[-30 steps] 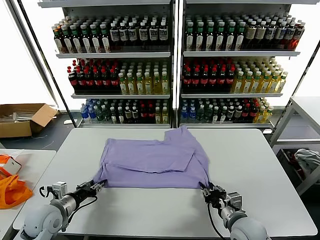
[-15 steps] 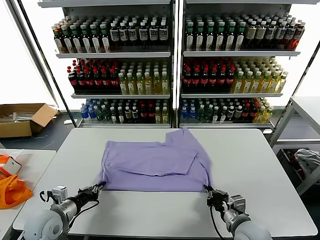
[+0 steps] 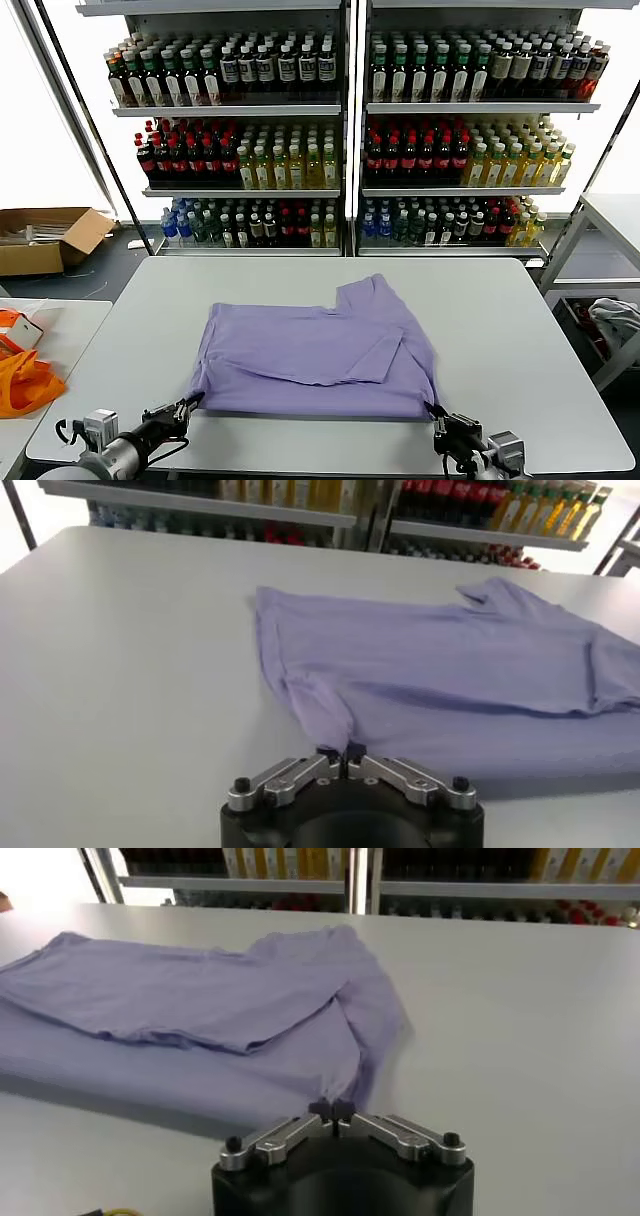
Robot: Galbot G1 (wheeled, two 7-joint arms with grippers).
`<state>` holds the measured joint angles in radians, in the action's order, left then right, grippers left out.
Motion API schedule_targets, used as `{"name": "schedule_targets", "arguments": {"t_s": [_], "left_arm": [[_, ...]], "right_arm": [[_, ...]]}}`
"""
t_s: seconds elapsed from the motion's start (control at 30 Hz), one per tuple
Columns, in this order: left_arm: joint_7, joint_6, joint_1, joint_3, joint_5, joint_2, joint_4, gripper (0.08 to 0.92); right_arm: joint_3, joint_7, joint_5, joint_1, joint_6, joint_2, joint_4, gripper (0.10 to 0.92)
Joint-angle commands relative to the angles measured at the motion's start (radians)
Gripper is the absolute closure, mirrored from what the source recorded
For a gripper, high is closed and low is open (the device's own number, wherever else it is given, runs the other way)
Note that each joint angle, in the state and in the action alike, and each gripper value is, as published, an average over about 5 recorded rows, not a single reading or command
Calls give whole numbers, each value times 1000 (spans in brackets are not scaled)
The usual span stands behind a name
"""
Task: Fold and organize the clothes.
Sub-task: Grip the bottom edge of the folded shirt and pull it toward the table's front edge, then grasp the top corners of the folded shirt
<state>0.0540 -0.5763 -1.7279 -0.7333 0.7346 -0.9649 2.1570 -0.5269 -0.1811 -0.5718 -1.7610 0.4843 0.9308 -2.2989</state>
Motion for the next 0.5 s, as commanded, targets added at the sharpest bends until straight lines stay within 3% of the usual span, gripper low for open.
{"name": "schedule_targets", "arguments": {"t_s": [0.03, 0.27, 0.5], "left_arm": [[-13, -3, -156, -179, -4, -4, 174, 761], [0, -1, 19, -224, 72, 103, 67, 553], [116, 36, 344, 77, 142, 299, -270, 354]], "right_arm": [[-131, 6, -21, -46, -8, -20, -87, 725], [-132, 78, -139, 256, -45, -90, 49, 526], [174, 355, -121, 791, -46, -125, 501, 326]]}}
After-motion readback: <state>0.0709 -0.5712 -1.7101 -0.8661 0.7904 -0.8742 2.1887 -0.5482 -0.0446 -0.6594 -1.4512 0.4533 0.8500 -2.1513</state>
